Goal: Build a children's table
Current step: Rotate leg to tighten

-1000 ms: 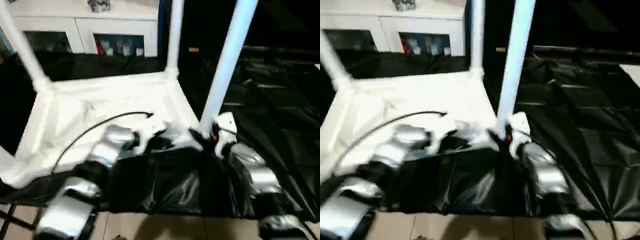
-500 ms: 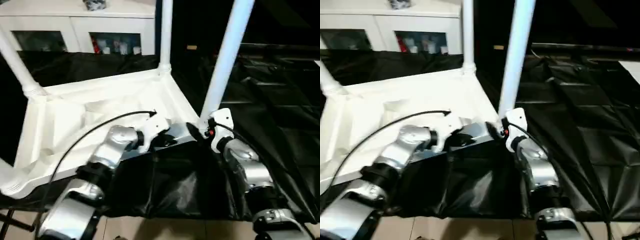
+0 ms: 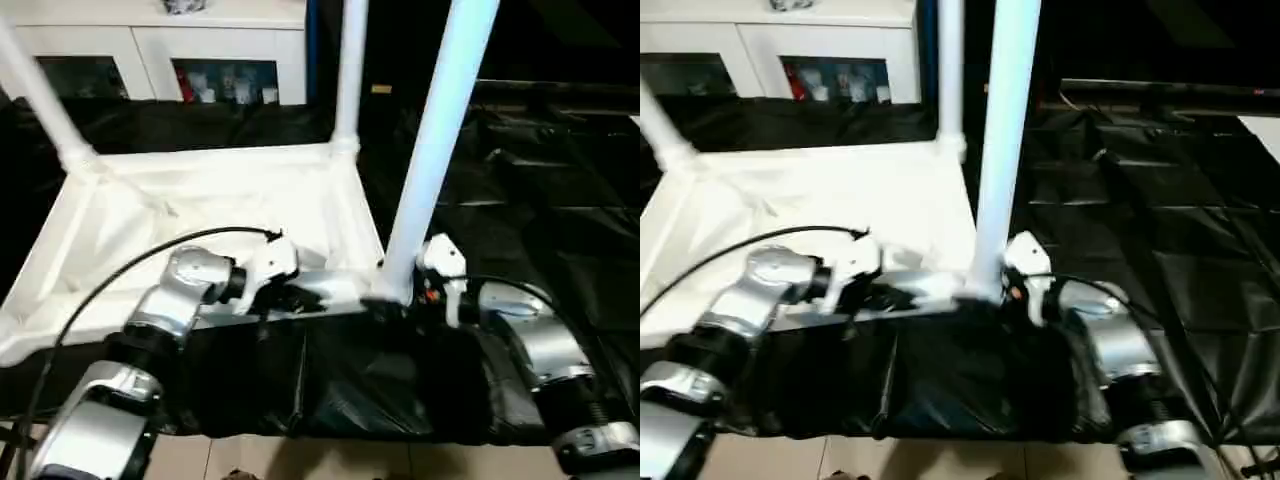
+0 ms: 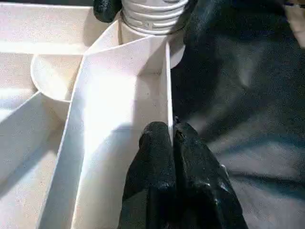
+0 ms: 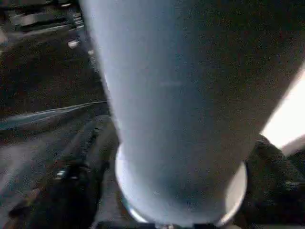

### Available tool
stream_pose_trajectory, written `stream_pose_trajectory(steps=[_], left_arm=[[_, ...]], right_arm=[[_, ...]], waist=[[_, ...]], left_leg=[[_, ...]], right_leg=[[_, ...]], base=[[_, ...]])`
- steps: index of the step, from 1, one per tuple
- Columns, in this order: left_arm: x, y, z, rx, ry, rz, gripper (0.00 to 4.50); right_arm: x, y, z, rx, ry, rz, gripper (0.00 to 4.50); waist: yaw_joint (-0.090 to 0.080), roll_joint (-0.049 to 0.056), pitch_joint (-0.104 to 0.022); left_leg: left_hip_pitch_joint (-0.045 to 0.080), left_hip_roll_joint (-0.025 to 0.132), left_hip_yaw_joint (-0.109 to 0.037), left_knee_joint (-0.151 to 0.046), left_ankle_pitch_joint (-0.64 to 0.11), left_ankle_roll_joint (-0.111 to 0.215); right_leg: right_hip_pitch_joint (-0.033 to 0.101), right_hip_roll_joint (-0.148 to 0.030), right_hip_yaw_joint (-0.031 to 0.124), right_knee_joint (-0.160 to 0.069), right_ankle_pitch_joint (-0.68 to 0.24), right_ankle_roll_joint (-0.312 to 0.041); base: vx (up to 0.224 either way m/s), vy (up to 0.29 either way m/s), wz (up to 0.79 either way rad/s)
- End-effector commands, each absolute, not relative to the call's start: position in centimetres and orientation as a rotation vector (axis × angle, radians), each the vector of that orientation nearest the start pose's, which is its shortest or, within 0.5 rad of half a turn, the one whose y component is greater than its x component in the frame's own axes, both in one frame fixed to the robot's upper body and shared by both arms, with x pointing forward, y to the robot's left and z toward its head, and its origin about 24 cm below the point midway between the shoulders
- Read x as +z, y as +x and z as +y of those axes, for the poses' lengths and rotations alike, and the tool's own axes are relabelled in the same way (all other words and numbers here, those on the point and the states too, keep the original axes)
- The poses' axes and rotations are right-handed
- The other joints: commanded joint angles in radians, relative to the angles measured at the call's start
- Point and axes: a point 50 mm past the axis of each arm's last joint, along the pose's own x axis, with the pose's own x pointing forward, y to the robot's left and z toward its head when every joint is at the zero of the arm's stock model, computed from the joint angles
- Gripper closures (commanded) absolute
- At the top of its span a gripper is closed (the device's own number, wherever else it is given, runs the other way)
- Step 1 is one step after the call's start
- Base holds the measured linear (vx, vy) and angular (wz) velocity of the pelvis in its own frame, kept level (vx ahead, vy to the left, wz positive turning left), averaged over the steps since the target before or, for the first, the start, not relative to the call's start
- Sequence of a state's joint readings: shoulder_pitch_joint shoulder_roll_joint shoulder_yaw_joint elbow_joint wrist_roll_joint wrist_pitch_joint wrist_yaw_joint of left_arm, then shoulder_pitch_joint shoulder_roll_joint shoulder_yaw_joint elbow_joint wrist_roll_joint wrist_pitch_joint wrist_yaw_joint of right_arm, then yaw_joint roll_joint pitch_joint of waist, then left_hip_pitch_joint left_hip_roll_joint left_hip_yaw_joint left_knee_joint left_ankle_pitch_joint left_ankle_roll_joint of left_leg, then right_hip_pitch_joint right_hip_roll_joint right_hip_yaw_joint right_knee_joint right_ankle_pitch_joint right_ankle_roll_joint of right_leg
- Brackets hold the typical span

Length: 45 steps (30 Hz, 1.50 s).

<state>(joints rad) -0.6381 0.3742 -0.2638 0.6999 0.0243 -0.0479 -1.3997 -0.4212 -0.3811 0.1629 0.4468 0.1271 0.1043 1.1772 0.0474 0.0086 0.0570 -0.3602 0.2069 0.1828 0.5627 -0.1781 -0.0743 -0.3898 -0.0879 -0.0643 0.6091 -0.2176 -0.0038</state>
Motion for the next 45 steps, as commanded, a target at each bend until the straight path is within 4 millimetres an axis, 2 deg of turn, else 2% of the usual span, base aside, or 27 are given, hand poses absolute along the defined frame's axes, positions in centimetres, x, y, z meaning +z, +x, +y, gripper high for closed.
stream_pose_trajectory(steps=[1, 3, 9, 12, 13, 15, 16, 17, 19, 20, 21, 22, 23, 24, 26, 28, 29, 30, 31, 33, 35, 36, 37, 38, 40, 42, 45], left_arm=[[5.4, 30.8, 13.2, -1.625, 0.436, 0.442, 4.5], [5.4, 30.7, 13.3, -1.635, 0.437, 0.449, 4.5], [5.3, 30.7, 13.4, -1.64, 0.443, 0.46, 4.5], [5.3, 31.0, 13.2, -1.603, 0.423, 0.448, 4.5], [5.3, 31.4, 12.8, -1.551, 0.407, 0.431, 4.5], [5.2, 31.8, 12.2, -1.49, 0.412, 0.412, 4.5], [5.0, 32.1, 11.7, -1.438, 0.415, 0.414, 4.5], [4.7, 32.3, 11.3, -1.39, 0.419, 0.419, 4.5], [4.6, 32.4, 10.9, -1.367, 0.417, 0.418, 4.5], [4.5, 32.4, 10.4, -1.353, 0.411, 0.418, 4.5], [4.3, 32.4, 9.8, -1.33, 0.398, 0.42, 4.5], [4.1, 32.4, 8.9, -1.307, 0.389, 0.417, 4.5], [3.8, 32.4, 6.6, -1.247, 0.345, 0.406, 4.5], [3.8, 32.4, 6.6, -1.247, 0.345, 0.406, 4.5], [3.6, 32.3, 5.2, -1.215, 0.336, 0.396, 4.5], [3.6, 32.1, 4.3, -1.215, 0.325, 0.39, 4.5], [3.7, 31.7, 3.1, -1.227, 0.304, 0.381, 4.5], [3.7, 31.6, 2.9, -1.242, 0.299, 0.379, 4.5], [3.8, 31.6, 3.0, -1.255, 0.296, 0.376, 4.5], [3.9, 31.6, 3.2, -1.27, 0.294, 0.371, 4.5], [3.9, 31.6, 3.7, -1.28, 0.299, 0.38, 4.5], [4.0, 31.6, 4.2, -1.294, 0.294, 0.383, 4.5], [4.0, 31.6, 4.2, -1.294, 0.294, 0.383, 4.5], [4.1, 31.5, 5.3, -1.334, 0.297, 0.389, 4.5], [4.1, 31.4, 6.0, -1.36, 0.302, 0.397, 4.5], [4.2, 31.1, 7.0, -1.419, 0.321, 0.397, 4.5], [4.3, 31.0, 8.7, -1.468, 0.351, 0.418, 4.5]], right_arm=[[4.3, 28.9, -14.5, 1.342, -0.19, 0.368, 1.06], [4.3, 28.9, -14.6, 1.353, -0.184, 0.372, 1.3], [4.4, 28.8, -14.4, 1.373, -0.153, 0.375, 1.65], [4.3, 28.8, -14.1, 1.331, -0.103, 0.352, 1.68], [4.1, 29.1, -13.7, 1.255, -0.081, 0.32, 1.71], [3.9, 29.5, -13.5, 1.167, -0.061, 0.301, 1.71], [3.5, 29.8, -13.2, 1.08, -0.054, 0.299, 1.73], [3.1, 30.1, -13.0, 0.999, -0.051, 0.299, 1.73], [2.7, 30.3, -12.8, 0.949, -0.049, 0.307, 1.73], [2.4, 30.3, -12.6, 0.912, -0.051, 0.313, 1.73], [2.1, 30.4, -12.2, 0.864, -0.048, 0.319, 1.73], [1.8, 30.4, -11.6, 0.811, -0.027, 0.321, 1.74], [1.1, 30.4, -10.2, 0.694, 0.021, 0.339, 1.74], [1.1, 30.4, -10.2, 0.694, 0.021, 0.339, 1.74], [0.8, 30.3, -9.4, 0.647, 0.041, 0.353, 1.74], [0.6, 30.4, -9.1, 0.608, 0.041, 0.354, 1.74], [0.8, 30.6, -8.8, 0.564, 0.038, 0.327, 1.39], [1.0, 30.6, -8.8, 0.562, 0.029, 0.306, 1.18], [1.1, 30.7, -9.0, 0.57, 0.032, 0.302, 1.04], [1.2, 30.7, -9.3, 0.582, 0.037, 0.3, 0.94], [1.5, 30.8, -9.8, 0.585, 0.014, 0.285, 0.69], [1.7, 30.9, -10.3, 0.602, -0.004, 0.271, 0.62], [1.7, 30.9, -10.3, 0.602, -0.004, 0.271, 0.57], [2.1, 30.9, -11.1, 0.652, -0.028, 0.253, 0.57], [2.3, 30.8, -11.5, 0.694, -0.046, 0.24, 0.57], [2.6, 30.5, -12.1, 0.781, -0.076, 0.237, 0.57], [2.9, 29.7, -12.9, 0.945, -0.116, 0.256, 0.57]], waist=[[0.005, -0.005, -0.053], [0.008, -0.005, -0.054], [0.014, -0.005, -0.058], [0.015, -0.006, -0.06], [0.015, -0.006, -0.06], [0.014, -0.007, -0.056], [0.011, -0.012, -0.054], [0.008, -0.008, -0.05], [0.006, -0.007, -0.048], [0.003, -0.009, -0.045], [0.002, -0.008, -0.042], [0.002, -0.008, -0.042], [-0.001, -0.004, -0.036], [-0.006, -0.006, -0.035], [-0.005, -0.009, -0.038], [-0.004, -0.008, -0.04], [-0.003, -0.008, -0.041], [-0.001, -0.009, -0.043], [0.0, 0.0, -0.042], [-0.001, -0.004, -0.046], [0.0, -0.001, -0.046], [-0.001, -0.003, -0.046], [-0.001, -0.003, -0.047], [0.0, -0.003, -0.047], [0.0, -0.004, -0.049], [-0.002, -0.006, -0.051], [-0.003, -0.001, -0.056]], left_leg=[[0.004, 0.028, 0.001, -0.054, -0.173, 0.088], [0.004, 0.029, 0.001, -0.052, -0.164, 0.089], [0.003, 0.026, 0.001, -0.049, -0.129, 0.095], [0.001, 0.025, 0.001, -0.046, -0.111, 0.103], [0.0, 0.025, 0.001, -0.045, -0.11, 0.102], [0.0, 0.025, 0.0, -0.047, -0.133, 0.091], [0.001, 0.024, 0.0, -0.05, -0.152, 0.08], [0.003, 0.026, -0.002, -0.055, -0.174, 0.058], [0.007, 0.024, -0.004, -0.06, -0.217, 0.032], [0.005, 0.025, -0.004, -0.062, -0.227, 0.025], [0.01, 0.025, -0.006, -0.066, -0.268, 0.013], [0.01, 0.025, -0.006, -0.066, -0.268, 0.013], [0.014, 0.024, -0.008, -0.071, -0.313, 0.001], [0.016, 0.025, -0.007, -0.072, -0.321, -0.007], [0.02, 0.022, -0.009, -0.072, -0.335, -0.008], [0.017, 0.021, -0.009, -0.073, -0.319, 0.003], [0.015, 0.022, -0.009, -0.074, -0.306, 0.006], [0.016, 0.021, -0.008, -0.073, -0.297, 0.01], [0.014, 0.02, -0.009, -0.073, -0.293, 0.013], [0.009, 0.02, -0.008, -0.073, -0.269, 0.023], [0.008, 0.019, -0.007, -0.071, -0.25, 0.033], [0.008, 0.019, -0.006, -0.071, -0.25, 0.035], [0.006, 0.019, -0.006, -0.071, -0.25, 0.039], [0.006, 0.019, -0.006, -0.071, -0.243, 0.042], [0.005, 0.019, -0.006, -0.069, -0.232, 0.05], [0.002, 0.02, -0.005, -0.065, -0.193, 0.071], [-0.001, 0.02, -0.003, -0.056, -0.127, 0.111]], right_leg=[[0.048, -0.049, 0.043, -0.066, -0.048, -0.285], [0.048, -0.05, 0.043, -0.064, -0.036, -0.29], [0.05, -0.049, 0.042, -0.057, 0.023, -0.299], [0.051, -0.048, 0.042, -0.053, 0.05, -0.3], [0.051, -0.048, 0.041, -0.052, 0.051, -0.301], [0.047, -0.05, 0.042, -0.058, 0.009, -0.294], [0.046, -0.05, 0.042, -0.063, -0.037, -0.283], [0.041, -0.052, 0.043, -0.068, -0.099, -0.27], [0.04, -0.054, 0.044, -0.08, -0.207, -0.239], [0.039, -0.054, 0.044, -0.082, -0.23, -0.23], [0.034, -0.055, 0.045, -0.091, -0.298, -0.205], [0.034, -0.055, 0.045, -0.091, -0.298, -0.205], [0.029, -0.054, 0.046, -0.099, -0.357, -0.186], [0.027, -0.053, 0.047, -0.099, -0.366, -0.182], [0.026, -0.054, 0.048, -0.106, -0.393, -0.165], [0.027, -0.052, 0.05, -0.105, -0.359, -0.16], [0.029, -0.052, 0.05, -0.104, -0.333, -0.16], [0.029, -0.053, 0.049, -0.104, -0.32, -0.161], [0.031, -0.053, 0.049, -0.103, -0.309, -0.164], [0.036, -0.05, 0.049, -0.099, -0.26, -0.167], [0.038, -0.05, 0.048, -0.096, -0.213, -0.179], [0.038, -0.05, 0.047, -0.097, -0.21, -0.18], [0.04, -0.05, 0.047, -0.096, -0.207, -0.184], [0.04, -0.051, 0.047, -0.096, -0.199, -0.188], [0.044, -0.05, 0.045, -0.093, -0.183, -0.194], [0.047, -0.05, 0.045, -0.088, -0.115, -0.213], [0.053, -0.047, 0.043, -0.072, 0.017, -0.251]], base=[[0.0, 0.0, 0.0], [0.0, 0.0, 0.0], [0.0, 0.0, 0.0], [0.0, 0.0, 0.0], [0.0, 0.0, 0.0], [0.0, 0.0, 0.0], [0.0, 0.0, 0.0], [0.0, 0.0, 0.0], [0.0, 0.0, 0.0], [0.0, 0.0, 0.0], [0.0, 0.0, 0.0], [0.0, 0.0, 0.0], [0.0, 0.0, 0.0], [0.0, 0.0, 0.0], [0.0, 0.0, 0.0], [0.0, 0.0, 0.0], [0.0, 0.0, 0.0], [0.0, 0.0, 0.0], [0.0, 0.0, 0.0], [0.0, 0.0, 0.0], [0.0, 0.0, 0.0], [0.0, 0.0, 0.0], [0.0, 0.0, 0.0], [0.0, 0.0, 0.0], [0.0, 0.0, 0.0], [0.0, 0.0, 0.0], [0.0, 0.0, 0.0]])
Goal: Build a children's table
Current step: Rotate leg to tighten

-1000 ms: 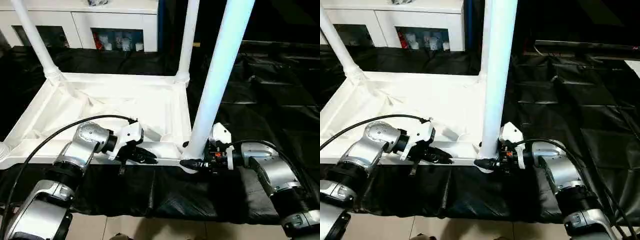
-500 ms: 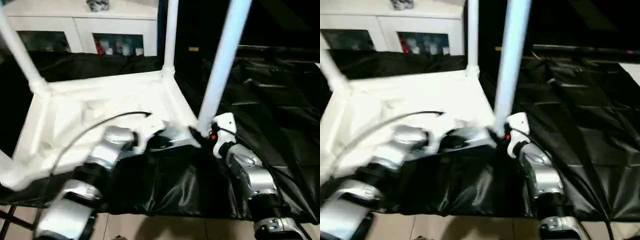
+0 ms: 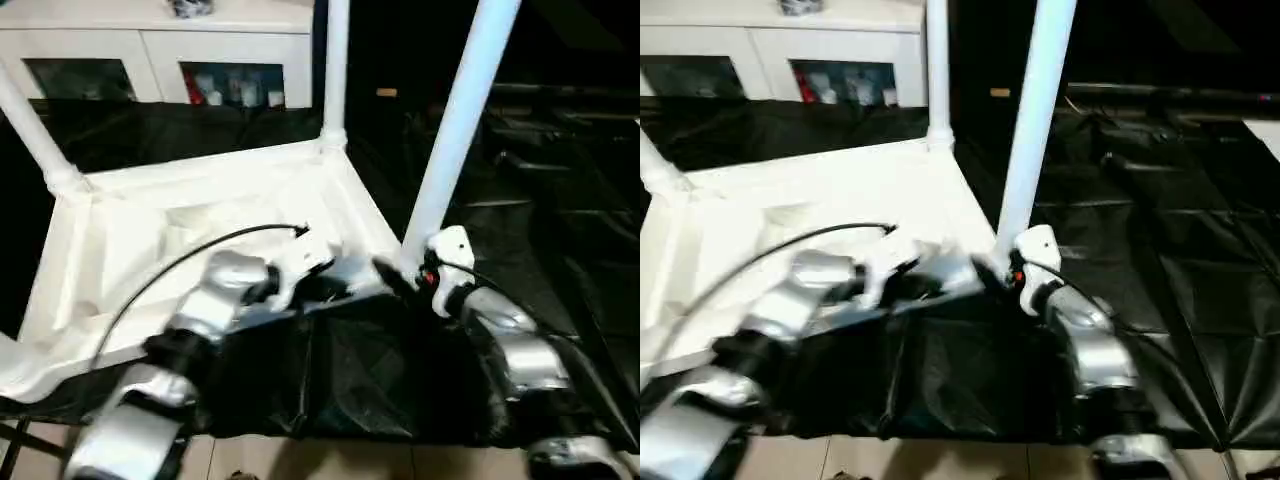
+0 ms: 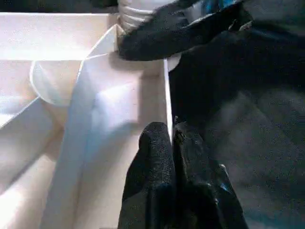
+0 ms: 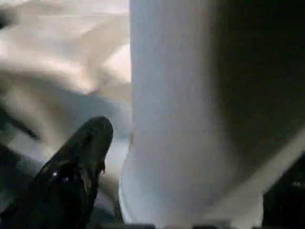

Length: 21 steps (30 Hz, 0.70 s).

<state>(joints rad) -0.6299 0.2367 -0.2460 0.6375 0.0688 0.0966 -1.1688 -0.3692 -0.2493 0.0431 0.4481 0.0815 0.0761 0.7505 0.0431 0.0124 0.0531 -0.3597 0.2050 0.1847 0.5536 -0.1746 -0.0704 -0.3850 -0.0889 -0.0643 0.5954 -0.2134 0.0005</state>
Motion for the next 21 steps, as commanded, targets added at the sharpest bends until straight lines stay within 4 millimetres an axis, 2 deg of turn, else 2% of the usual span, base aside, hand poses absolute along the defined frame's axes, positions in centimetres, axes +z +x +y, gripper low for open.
stream_pose_trajectory(steps=[1, 3, 4, 5, 10, 12, 14, 18, 21], left_arm=[[4.3, 31.0, 9.1, -1.479, 0.362, 0.425, 4.5], [4.4, 31.0, 9.5, -1.49, 0.369, 0.432, 4.5], [4.5, 30.9, 9.9, -1.503, 0.375, 0.437, 4.5], [4.8, 30.8, 10.9, -1.55, 0.382, 0.454, 4.5], [5.1, 30.7, 11.6, -1.587, 0.384, 0.46, 4.5], [5.2, 30.6, 12.2, -1.617, 0.397, 0.475, 4.5], [5.2, 30.5, 12.6, -1.643, 0.411, 0.495, 4.5], [5.1, 30.4, 12.9, -1.658, 0.422, 0.511, 4.5], [5.0, 30.5, 12.9, -1.643, 0.428, 0.506, 4.5]], right_arm=[[3.0, 29.4, -13.2, 1.0, -0.122, 0.268, 0.57], [3.1, 29.2, -13.5, 1.048, -0.126, 0.28, 0.57], [3.2, 28.9, -13.7, 1.092, -0.132, 0.292, 0.57], [3.5, 28.4, -14.7, 1.202, -0.149, 0.337, 0.57], [3.7, 28.2, -15.3, 1.272, -0.154, 0.37, 0.89], [4.0, 28.3, -15.5, 1.303, -0.172, 0.375, 1.18], [4.1, 28.3, -15.6, 1.327, -0.178, 0.38, 1.25], [4.4, 28.2, -15.6, 1.374, -0.16, 0.402, 1.67], [4.3, 28.1, -15.5, 1.376, -0.16, 0.401, 1.75]], waist=[[0.0, -0.006, -0.052], [0.0, -0.008, -0.051], [0.002, -0.006, -0.051], [0.004, -0.006, -0.049], [0.006, -0.006, -0.047], [0.008, -0.007, -0.046], [0.01, -0.005, -0.045], [0.012, -0.007, -0.047], [0.015, -0.007, -0.047]], left_leg=[[-0.002, 0.023, -0.004, -0.045, -0.115, 0.118], [-0.002, 0.024, -0.001, -0.044, -0.121, 0.126], [-0.002, 0.025, -0.002, -0.044, -0.122, 0.128], [-0.001, 0.027, -0.001, -0.044, -0.133, 0.128], [0.002, 0.031, -0.001, -0.046, -0.162, 0.114], [0.002, 0.031, -0.001, -0.047, -0.166, 0.105], [0.003, 0.031, -0.001, -0.047, -0.164, 0.1], [0.003, 0.031, 0.0, -0.045, -0.147, 0.104], [0.003, 0.031, 0.0, -0.045, -0.143, 0.104]], right_leg=[[0.048, -0.045, 0.041, -0.054, 0.055, -0.271], [0.048, -0.044, 0.039, -0.054, 0.058, -0.283], [0.049, -0.044, 0.037, -0.053, 0.047, -0.288], [0.047, -0.044, 0.037, -0.055, 0.026, -0.288], [0.044, -0.047, 0.038, -0.056, -0.017, -0.297], [0.043, -0.047, 0.038, -0.056, -0.031, -0.296], [0.041, -0.047, 0.039, -0.054, -0.026, -0.296], [0.043, -0.047, 0.039, -0.051, 0.005, -0.303], [0.043, -0.048, 0.039, -0.051, 0.005, -0.304]], base=[[0.0, 0.0, 0.0], [0.0, 0.0, 0.0], [0.0, 0.0, 0.0], [0.0, 0.0, 0.0], [0.0, 0.0, 0.0], [0.0, 0.0, 0.0], [0.0, 0.0, 0.0], [0.0, 0.0, 0.0], [0.0, 0.0, 0.0]])
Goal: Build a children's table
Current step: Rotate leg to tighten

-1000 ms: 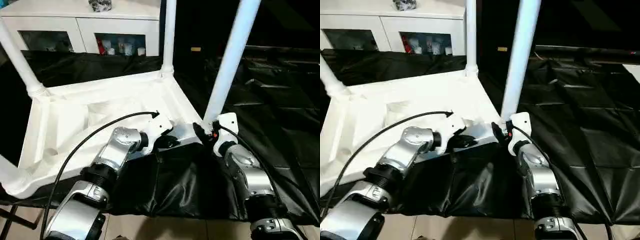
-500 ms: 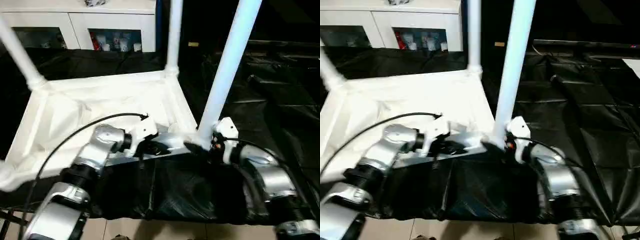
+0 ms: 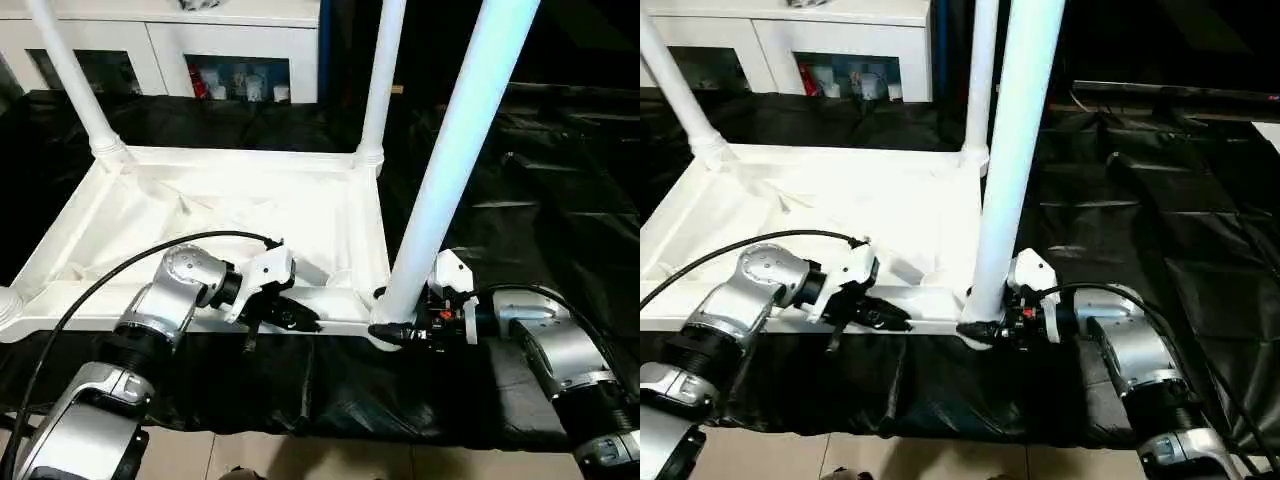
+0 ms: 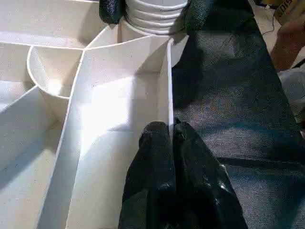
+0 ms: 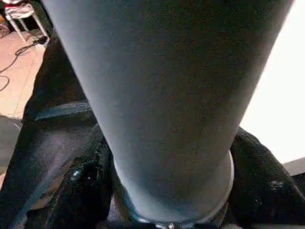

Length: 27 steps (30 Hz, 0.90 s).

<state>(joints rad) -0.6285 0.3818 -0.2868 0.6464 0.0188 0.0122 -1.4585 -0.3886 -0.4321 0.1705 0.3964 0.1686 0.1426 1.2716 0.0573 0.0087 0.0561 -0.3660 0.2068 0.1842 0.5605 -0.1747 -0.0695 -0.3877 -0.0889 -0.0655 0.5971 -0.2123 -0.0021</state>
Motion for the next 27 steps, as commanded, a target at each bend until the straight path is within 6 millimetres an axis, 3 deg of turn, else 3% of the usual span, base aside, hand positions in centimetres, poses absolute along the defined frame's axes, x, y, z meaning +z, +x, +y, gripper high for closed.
stream_pose_trajectory(steps=[1, 4, 5, 6, 8, 10, 11, 15, 19, 20, 23, 25, 27], left_arm=[[4.9, 30.6, 12.8, -1.625, 0.423, 0.499, 4.5], [4.9, 31.0, 12.3, -1.566, 0.403, 0.468, 4.5], [4.9, 31.2, 12.0, -1.537, 0.393, 0.454, 4.5], [4.7, 31.7, 10.7, -1.442, 0.363, 0.424, 4.5], [4.5, 31.8, 9.9, -1.398, 0.347, 0.411, 4.5], [4.4, 31.9, 9.0, -1.369, 0.319, 0.403, 4.5], [4.4, 31.9, 8.0, -1.351, 0.302, 0.396, 4.5], [4.1, 31.7, 4.6, -1.284, 0.272, 0.39, 4.5], [3.9, 31.5, 2.5, -1.246, 0.262, 0.381, 4.5], [3.8, 31.3, 2.2, -1.248, 0.274, 0.379, 4.5], [3.7, 31.2, 2.3, -1.25, 0.281, 0.378, 4.5], [3.8, 31.3, 2.6, -1.247, 0.287, 0.378, 4.5], [3.8, 31.6, 4.0, -1.248, 0.308, 0.369, 4.5]], right_arm=[[4.1, 28.1, -15.3, 1.362, -0.159, 0.396, 1.76], [3.7, 28.2, -14.8, 1.292, -0.141, 0.388, 1.77], [3.5, 28.4, -14.7, 1.247, -0.145, 0.386, 1.78], [2.5, 29.0, -14.3, 1.062, -0.136, 0.379, 1.78], [2.1, 29.2, -14.2, 0.963, -0.125, 0.377, 1.78], [1.7, 29.3, -13.8, 0.895, -0.078, 0.378, 1.8], [1.4, 29.4, -13.4, 0.834, -0.043, 0.378, 1.8], [0.2, 29.7, -11.3, 0.652, 0.051, 0.399, 1.8], [0.3, 30.2, -9.1, 0.562, 0.088, 0.374, 1.8], [0.5, 30.3, -8.8, 0.56, 0.092, 0.353, 1.24], [0.8, 30.4, -9.0, 0.54, 0.117, 0.337, 1.24], [0.9, 30.5, -9.3, 0.536, 0.125, 0.333, 0.92], [1.4, 30.6, -10.4, 0.565, 0.055, 0.295, 0.78]], waist=[[0.0, -0.003, -0.049], [0.001, -0.004, -0.048], [0.0, -0.004, -0.044], [-0.001, -0.004, -0.044], [-0.008, -0.008, -0.033], [-0.008, -0.01, -0.034], [-0.012, -0.007, -0.032], [-0.017, -0.003, -0.036], [-0.019, -0.001, -0.037], [-0.018, 0.0, -0.038], [-0.018, 0.001, -0.039], [-0.019, 0.002, -0.039], [-0.019, 0.002, -0.042]], left_leg=[[0.008, 0.028, 0.0, -0.052, -0.143, 0.102], [0.008, 0.028, 0.0, -0.052, -0.148, 0.096], [0.01, 0.029, 0.0, -0.056, -0.179, 0.08], [0.01, 0.029, -0.001, -0.057, -0.194, 0.069], [0.016, 0.025, -0.005, -0.068, -0.289, 0.017], [0.019, 0.024, -0.009, -0.071, -0.313, 0.006], [0.021, 0.027, -0.011, -0.074, -0.331, 0.001], [0.022, 0.026, -0.01, -0.076, -0.33, -0.002], [0.024, 0.023, -0.01, -0.077, -0.341, -0.005], [0.023, 0.022, -0.011, -0.078, -0.339, -0.003], [0.019, 0.02, -0.011, -0.078, -0.339, 0.009], [0.019, 0.021, -0.011, -0.08, -0.342, 0.01], [0.018, 0.022, -0.011, -0.08, -0.339, 0.011]], right_leg=[[0.046, -0.048, 0.04, -0.053, 0.001, -0.3], [0.046, -0.049, 0.04, -0.055, -0.013, -0.296], [0.042, -0.05, 0.041, -0.061, -0.069, -0.286], [0.042, -0.05, 0.042, -0.063, -0.099, -0.281], [0.035, -0.055, 0.043, -0.084, -0.309, -0.226], [0.035, -0.057, 0.044, -0.091, -0.384, -0.194], [0.029, -0.057, 0.047, -0.095, -0.402, -0.178], [0.027, -0.052, 0.048, -0.094, -0.343, -0.181], [0.025, -0.053, 0.05, -0.101, -0.366, -0.165], [0.026, -0.053, 0.049, -0.102, -0.364, -0.158], [0.026, -0.052, 0.05, -0.104, -0.366, -0.147], [0.027, -0.052, 0.049, -0.104, -0.365, -0.144], [0.027, -0.052, 0.049, -0.103, -0.353, -0.147]], base=[[0.0, 0.0, 0.0], [0.0, 0.0, 0.0], [0.0, 0.0, 0.0], [0.0, 0.0, 0.0], [0.0, 0.0, 0.0], [0.0, 0.0, 0.0], [0.0, 0.0, 0.0], [0.0, 0.0, 0.0], [0.0, 0.0, 0.0], [0.0, 0.0, 0.0], [0.0, 0.0, 0.0], [0.0, 0.0, 0.0], [0.0, 0.0, 0.0]])
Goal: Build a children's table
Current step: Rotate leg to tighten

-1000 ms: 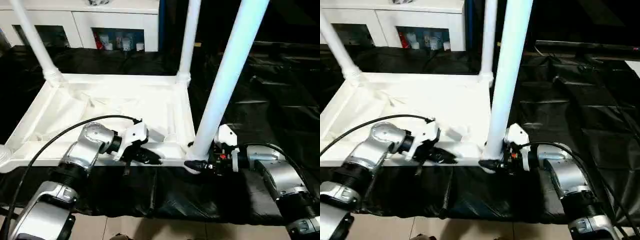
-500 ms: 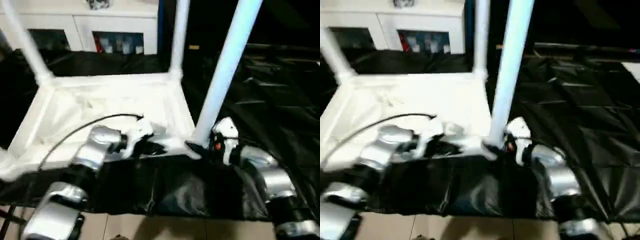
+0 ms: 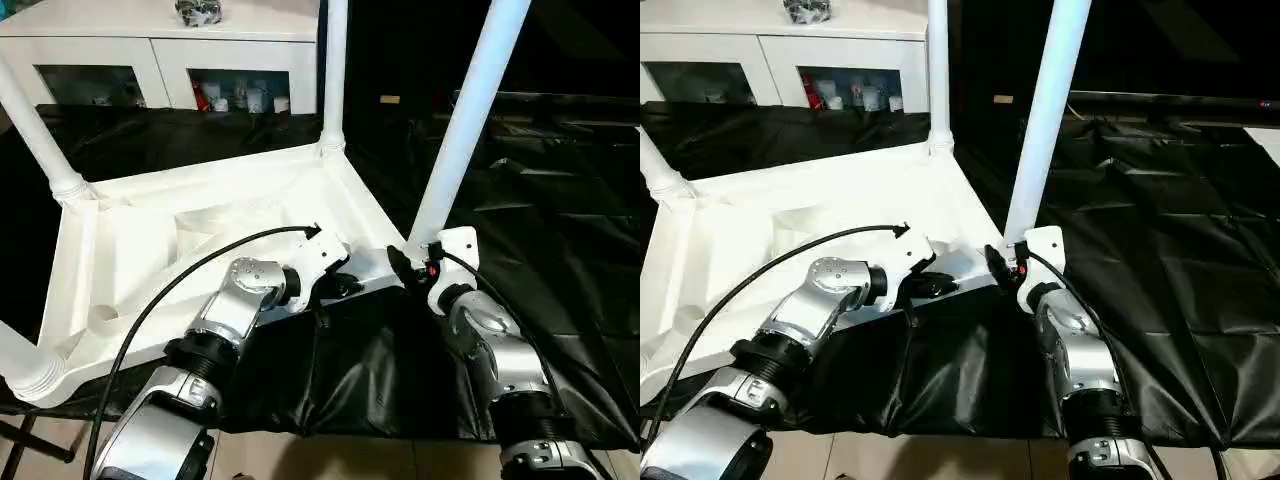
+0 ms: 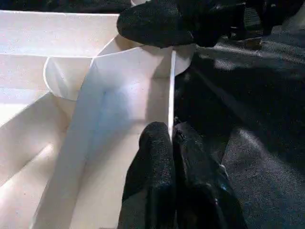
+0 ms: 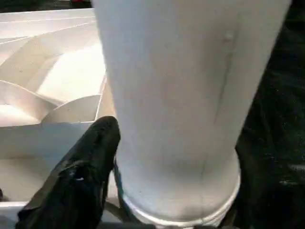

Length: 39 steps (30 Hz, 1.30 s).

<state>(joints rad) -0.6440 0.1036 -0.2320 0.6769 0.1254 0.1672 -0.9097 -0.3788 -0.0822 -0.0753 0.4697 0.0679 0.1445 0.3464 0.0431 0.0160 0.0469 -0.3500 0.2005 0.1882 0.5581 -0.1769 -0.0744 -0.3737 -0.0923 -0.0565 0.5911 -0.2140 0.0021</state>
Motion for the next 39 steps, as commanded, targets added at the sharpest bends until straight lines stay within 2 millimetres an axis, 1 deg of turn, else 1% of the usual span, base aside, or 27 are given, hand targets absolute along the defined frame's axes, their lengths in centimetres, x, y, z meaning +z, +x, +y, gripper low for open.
stream_pose_trajectory(steps=[1, 2, 3, 4, 6, 7, 8, 9, 11, 12, 13, 14, 15, 16, 18, 20, 23, 24, 26, 27, 29, 31, 34, 35, 37, 38, 39], left_arm=[[3.8, 31.6, 4.0, -1.248, 0.308, 0.368, 4.5], [3.9, 31.6, 4.4, -1.257, 0.309, 0.363, 4.5], [4.0, 31.6, 4.8, -1.276, 0.31, 0.356, 4.5], [4.1, 31.4, 5.2, -1.308, 0.316, 0.338, 4.5], [4.3, 31.2, 6.0, -1.359, 0.318, 0.334, 4.5], [4.3, 31.1, 6.1, -1.364, 0.318, 0.335, 4.5], [4.3, 30.9, 7.2, -1.414, 0.322, 0.342, 4.5], [4.3, 30.9, 7.5, -1.425, 0.325, 0.348, 4.5], [4.5, 30.7, 8.8, -1.473, 0.333, 0.365, 4.5], [4.6, 30.7, 9.5, -1.492, 0.331, 0.38, 4.5], [4.6, 30.7, 9.5, -1.494, 0.331, 0.38, 4.5], [4.7, 30.7, 9.8, -1.512, 0.332, 0.384, 4.5], [4.8, 30.5, 10.6, -1.544, 0.345, 0.406, 4.5], [4.8, 30.5, 10.6, -1.546, 0.346, 0.407, 4.5], [4.8, 30.4, 11.6, -1.587, 0.371, 0.444, 4.5], [4.9, 30.3, 11.8, -1.607, 0.368, 0.451, 4.5], [5.1, 30.3, 12.0, -1.629, 0.369, 0.455, 4.5], [5.1, 30.3, 12.1, -1.631, 0.37, 0.456, 4.5], [5.2, 30.3, 12.2, -1.638, 0.372, 0.461, 4.5], [5.2, 30.3, 12.3, -1.64, 0.372, 0.463, 4.5], [5.2, 30.3, 12.4, -1.648, 0.372, 0.468, 4.5], [5.2, 30.3, 12.4, -1.65, 0.372, 0.469, 4.5], [5.2, 30.5, 12.4, -1.632, 0.362, 0.459, 4.5], [5.2, 30.9, 12.0, -1.572, 0.346, 0.437, 4.5], [5.1, 31.1, 11.8, -1.546, 0.341, 0.429, 4.5], [5.0, 31.4, 11.3, -1.493, 0.339, 0.423, 4.5], [4.8, 31.7, 10.8, -1.442, 0.341, 0.416, 4.5]], right_arm=[[1.4, 30.6, -10.4, 0.565, 0.055, 0.295, 0.7], [1.6, 30.6, -10.7, 0.589, 0.052, 0.287, 0.7], [1.8, 30.5, -10.9, 0.633, 0.046, 0.279, 0.7], [2.0, 30.4, -11.2, 0.678, 0.029, 0.27, 0.7], [2.3, 30.1, -11.7, 0.757, -0.014, 0.258, 0.7], [2.3, 30.1, -11.8, 0.764, -0.017, 0.257, 0.7], [2.6, 29.8, -12.4, 0.846, -0.054, 0.257, 0.7], [2.7, 29.7, -12.7, 0.873, -0.061, 0.258, 0.7], [3.2, 29.2, -13.6, 0.985, -0.082, 0.269, 0.7], [3.5, 29.0, -13.9, 1.046, -0.082, 0.281, 0.7], [3.5, 29.0, -13.9, 1.05, -0.082, 0.282, 0.7], [3.5, 28.8, -14.1, 1.086, -0.079, 0.293, 0.7], [3.7, 28.4, -14.8, 1.165, -0.089, 0.324, 0.7], [3.7, 28.4, -14.8, 1.169, -0.089, 0.326, 0.7], [3.7, 28.0, -15.6, 1.261, -0.128, 0.379, 0.7], [3.6, 27.8, -15.9, 1.291, -0.139, 0.404, 1.03], [3.7, 27.7, -16.2, 1.313, -0.154, 0.419, 1.08], [3.8, 27.7, -16.3, 1.315, -0.157, 0.417, 1.22], [3.9, 27.8, -16.4, 1.32, -0.155, 0.415, 1.47], [3.9, 27.8, -16.4, 1.322, -0.154, 0.414, 1.48], [4.0, 27.8, -16.4, 1.334, -0.149, 0.413, 1.66], [4.1, 27.9, -16.3, 1.339, -0.146, 0.409, 1.73], [4.0, 27.9, -15.9, 1.334, -0.121, 0.402, 1.76], [3.5, 27.7, -15.5, 1.293, -0.109, 0.396, 1.76], [3.3, 27.6, -15.3, 1.275, -0.105, 0.393, 1.76], [2.6, 27.9, -15.2, 1.18, -0.108, 0.392, 1.76], [2.0, 28.2, -15.1, 1.082, -0.103, 0.396, 1.77]], waist=[[-0.004, -0.005, -0.033], [-0.005, -0.007, -0.035], [-0.005, -0.006, -0.036], [-0.005, -0.008, -0.036], [-0.006, -0.009, -0.041], [-0.005, -0.013, -0.043], [-0.003, -0.011, -0.045], [-0.003, -0.009, -0.046], [-0.002, -0.012, -0.046], [-0.001, -0.008, -0.047], [0.001, -0.009, -0.048], [0.003, -0.008, -0.053], [0.003, -0.008, -0.051], [0.003, -0.009, -0.05], [0.004, -0.007, -0.047], [0.005, -0.005, -0.045], [0.008, -0.009, -0.043], [0.009, -0.007, -0.043], [0.011, -0.008, -0.043], [0.012, -0.009, -0.044], [0.014, -0.007, -0.045], [0.014, -0.01, -0.045], [0.015, -0.009, -0.045], [0.014, -0.011, -0.045], [0.016, -0.01, -0.041], [0.015, -0.013, -0.039], [0.014, -0.012, -0.037]], left_leg=[[0.002, 0.028, -0.016, -0.077, -0.337, 0.018], [-0.002, 0.028, -0.015, -0.076, -0.326, 0.023], [-0.002, 0.029, -0.015, -0.076, -0.316, 0.025], [-0.004, 0.028, -0.014, -0.075, -0.303, 0.033], [-0.009, 0.027, -0.012, -0.069, -0.263, 0.049], [-0.012, 0.026, -0.01, -0.065, -0.227, 0.062], [-0.012, 0.026, -0.008, -0.06, -0.202, 0.079], [-0.012, 0.027, -0.007, -0.059, -0.186, 0.086], [-0.013, 0.028, -0.005, -0.054, -0.143, 0.115], [-0.012, 0.029, -0.004, -0.053, -0.139, 0.121], [-0.013, 0.031, -0.002, -0.05, -0.122, 0.129], [-0.013, 0.031, -0.002, -0.046, -0.093, 0.139], [-0.015, 0.032, -0.002, -0.044, -0.075, 0.148], [-0.015, 0.031, -0.001, -0.043, -0.081, 0.153], [-0.014, 0.034, 0.0, -0.045, -0.11, 0.152], [-0.011, 0.036, 0.0, -0.047, -0.137, 0.137], [-0.008, 0.037, 0.001, -0.049, -0.155, 0.116], [-0.008, 0.037, 0.001, -0.048, -0.156, 0.115], [-0.008, 0.037, 0.001, -0.048, -0.15, 0.111], [-0.008, 0.036, 0.001, -0.047, -0.143, 0.112], [-0.008, 0.036, 0.001, -0.045, -0.129, 0.117], [-0.009, 0.034, 0.002, -0.044, -0.122, 0.122], [-0.009, 0.034, 0.002, -0.043, -0.12, 0.123], [-0.009, 0.035, 0.002, -0.043, -0.126, 0.121], [-0.009, 0.035, 0.002, -0.046, -0.15, 0.11], [-0.007, 0.036, 0.002, -0.049, -0.18, 0.097], [-0.006, 0.037, 0.002, -0.051, -0.192, 0.086]], right_leg=[[0.014, -0.049, 0.04, -0.097, -0.348, -0.151], [0.018, -0.049, 0.04, -0.094, -0.327, -0.154], [0.018, -0.048, 0.041, -0.093, -0.31, -0.158], [0.02, -0.048, 0.04, -0.092, -0.286, -0.165], [0.026, -0.048, 0.04, -0.085, -0.224, -0.178], [0.028, -0.048, 0.039, -0.078, -0.18, -0.191], [0.029, -0.048, 0.038, -0.074, -0.143, -0.204], [0.03, -0.048, 0.038, -0.072, -0.122, -0.213], [0.034, -0.044, 0.036, -0.062, -0.041, -0.242], [0.032, -0.043, 0.035, -0.059, -0.02, -0.252], [0.033, -0.041, 0.033, -0.052, 0.022, -0.265], [0.035, -0.041, 0.032, -0.046, 0.068, -0.277], [0.033, -0.039, 0.029, -0.042, 0.1, -0.289], [0.034, -0.039, 0.028, -0.042, 0.096, -0.293], [0.032, -0.042, 0.028, -0.045, 0.055, -0.296], [0.029, -0.044, 0.03, -0.049, 0.016, -0.297], [0.03, -0.045, 0.032, -0.051, -0.012, -0.296], [0.029, -0.045, 0.032, -0.05, -0.012, -0.297], [0.029, -0.045, 0.033, -0.048, 0.001, -0.299], [0.03, -0.044, 0.032, -0.047, 0.014, -0.301], [0.03, -0.044, 0.032, -0.044, 0.039, -0.305], [0.032, -0.044, 0.032, -0.042, 0.054, -0.307], [0.031, -0.044, 0.032, -0.042, 0.05, -0.309], [0.031, -0.045, 0.032, -0.043, 0.04, -0.308], [0.029, -0.045, 0.032, -0.048, -0.006, -0.301], [0.027, -0.046, 0.033, -0.054, -0.06, -0.292], [0.025, -0.047, 0.034, -0.056, -0.089, -0.284]], base=[[0.0, 0.0, 0.0], [0.0, 0.0, 0.0], [0.0, 0.0, 0.0], [0.0, 0.0, 0.0], [0.0, 0.0, 0.0], [0.0, 0.0, 0.0], [0.0, 0.0, 0.0], [0.0, 0.0, 0.0], [0.0, 0.0, 0.0], [0.0, 0.0, 0.0], [0.0, 0.0, 0.0], [0.0, 0.0, 0.0], [0.0, 0.0, 0.0], [0.0, 0.0, 0.0], [0.0, 0.0, 0.0], [0.0, 0.0, 0.0], [0.0, 0.0, 0.0], [0.0, 0.0, 0.0], [0.0, 0.0, 0.0], [0.0, 0.0, 0.0], [0.0, 0.0, 0.0], [0.0, 0.0, 0.0], [0.0, 0.0, 0.0], [0.0, 0.0, 0.0], [0.0, 0.0, 0.0], [0.0, 0.0, 0.0], [0.0, 0.0, 0.0]])
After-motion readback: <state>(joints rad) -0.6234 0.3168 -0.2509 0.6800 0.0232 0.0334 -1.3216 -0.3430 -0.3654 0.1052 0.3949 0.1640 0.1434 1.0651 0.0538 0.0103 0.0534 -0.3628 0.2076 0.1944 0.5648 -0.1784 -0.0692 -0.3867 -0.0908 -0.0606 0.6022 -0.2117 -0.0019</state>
